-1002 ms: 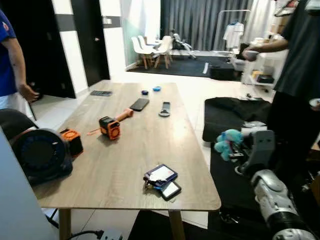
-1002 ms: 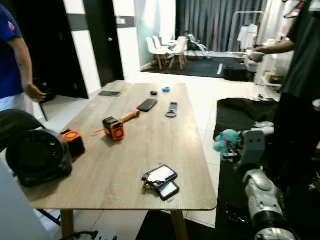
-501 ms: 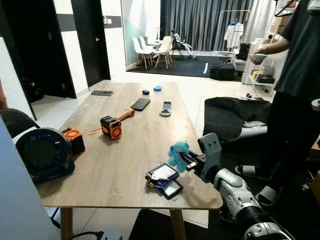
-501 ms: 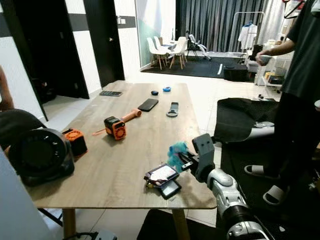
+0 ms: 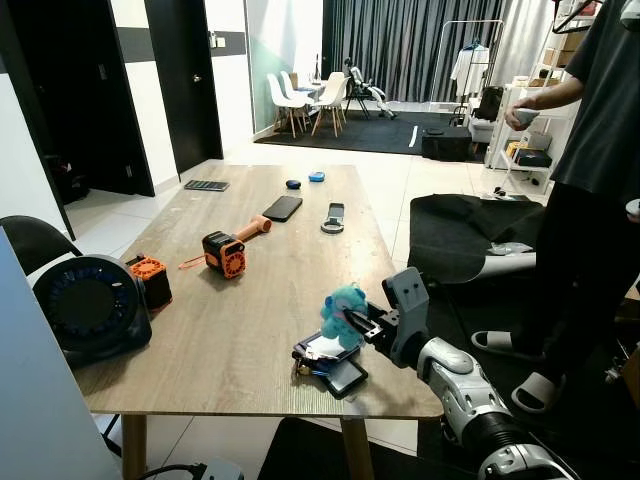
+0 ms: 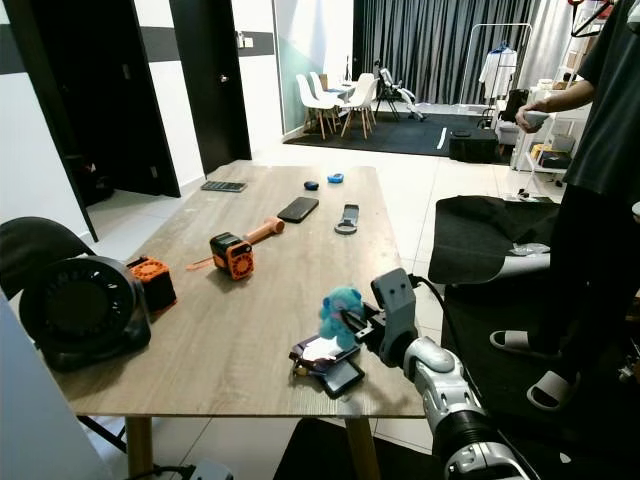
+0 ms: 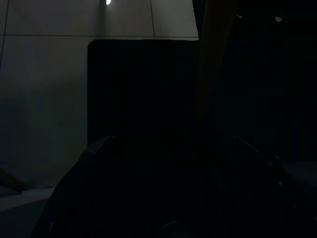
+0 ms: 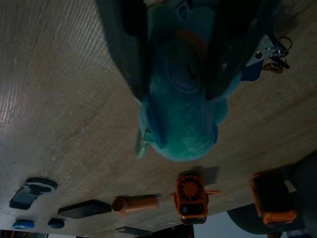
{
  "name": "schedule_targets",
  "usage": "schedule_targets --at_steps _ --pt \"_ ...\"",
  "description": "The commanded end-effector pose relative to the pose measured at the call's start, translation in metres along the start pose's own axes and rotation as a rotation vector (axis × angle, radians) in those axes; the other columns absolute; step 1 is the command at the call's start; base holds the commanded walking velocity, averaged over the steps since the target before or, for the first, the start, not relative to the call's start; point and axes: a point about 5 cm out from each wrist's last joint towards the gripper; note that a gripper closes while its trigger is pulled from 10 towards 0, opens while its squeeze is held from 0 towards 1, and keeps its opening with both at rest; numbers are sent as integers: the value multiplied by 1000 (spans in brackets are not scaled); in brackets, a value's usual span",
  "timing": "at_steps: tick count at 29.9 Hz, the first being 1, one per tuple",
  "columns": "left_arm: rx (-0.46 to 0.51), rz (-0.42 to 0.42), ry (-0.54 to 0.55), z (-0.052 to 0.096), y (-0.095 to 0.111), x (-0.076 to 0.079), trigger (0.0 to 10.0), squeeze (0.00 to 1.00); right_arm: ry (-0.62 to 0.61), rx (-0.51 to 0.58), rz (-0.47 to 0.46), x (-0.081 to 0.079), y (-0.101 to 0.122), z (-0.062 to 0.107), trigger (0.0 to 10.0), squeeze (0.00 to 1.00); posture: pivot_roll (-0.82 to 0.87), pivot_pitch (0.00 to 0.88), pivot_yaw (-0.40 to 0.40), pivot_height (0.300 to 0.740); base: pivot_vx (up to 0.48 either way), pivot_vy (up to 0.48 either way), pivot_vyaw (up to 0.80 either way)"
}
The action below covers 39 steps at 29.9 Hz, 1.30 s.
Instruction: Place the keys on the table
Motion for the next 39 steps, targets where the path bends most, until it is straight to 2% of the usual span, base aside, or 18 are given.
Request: schedule_targets --at_steps 1,7,9,10,22,23,26,29,32,33,35,36,37,38,39 --pt "-18 -2 4 1 -2 -1 10000 0 -13 1 10 1 0 0 10000 0 61 0 15 740 0 0 0" --pt "-23 -5 5 1 -4 -1 10000 0 -15 5 6 1 1 0 10000 0 60 0 15 740 0 0 0" --pt "-23 -4 6 2 -4 -1 10000 0 -2 17 -44 1 1 0 10000 20 60 0 15 740 0 0 0" --pt "-23 -5 8 2 -4 -1 10000 0 -6 18 -48 2 1 0 10000 1000 63 0 12 740 0 0 0" --pt "-29 -9 20 3 -4 -4 10000 0 -30 50 -26 3 7 -2 10000 1000 66 0 14 740 0 0 0" --pt "-30 -9 23 3 -4 -4 10000 0 -57 62 -13 5 9 -1 10000 0 67 0 14 740 0 0 0" --pt "-34 -9 30 4 -5 -6 10000 0 -234 188 -47 27 23 8 10000 0 69 0 13 740 0 0 0" --pt "-35 -9 31 4 -6 -6 10000 0 -270 212 -63 32 26 11 10000 0 69 0 13 740 0 0 0" --pt "-43 -8 41 6 -9 -7 10000 0 -549 320 -186 68 27 40 10000 0 70 0 12 740 0 0 0" --pt "-44 -7 43 6 -9 -7 10000 0 -594 334 -204 73 27 46 10000 0 70 0 12 740 0 0 0" --pt "-45 -8 44 6 -9 -7 10000 0 -608 337 -208 75 26 48 10000 0 70 0 12 740 0 0 0" --pt "-46 -7 48 7 -11 -8 10000 0 -727 325 -241 88 15 67 10000 0 71 0 12 740 0 0 0" --pt "-46 -7 48 7 -11 -8 10000 0 -727 325 -241 88 15 67 10000 0 71 0 12 740 0 0 0" --pt "-50 -7 54 8 -12 -9 10000 0 -855 311 -286 100 -1 90 10000 0 70 0 13 740 0 0 0" --pt "-50 -7 54 8 -12 -9 10000 0 -855 311 -286 100 -1 90 10000 0 70 0 13 740 0 0 0"
Point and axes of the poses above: a point about 5 cm out from each wrist's last joint towards the gripper, its own z axis pointing back from the gripper into the wrist, its own y axis along the axis of the wrist's last joint, x = y × z, and after that the axes turned 4 degrees about z, right-handed
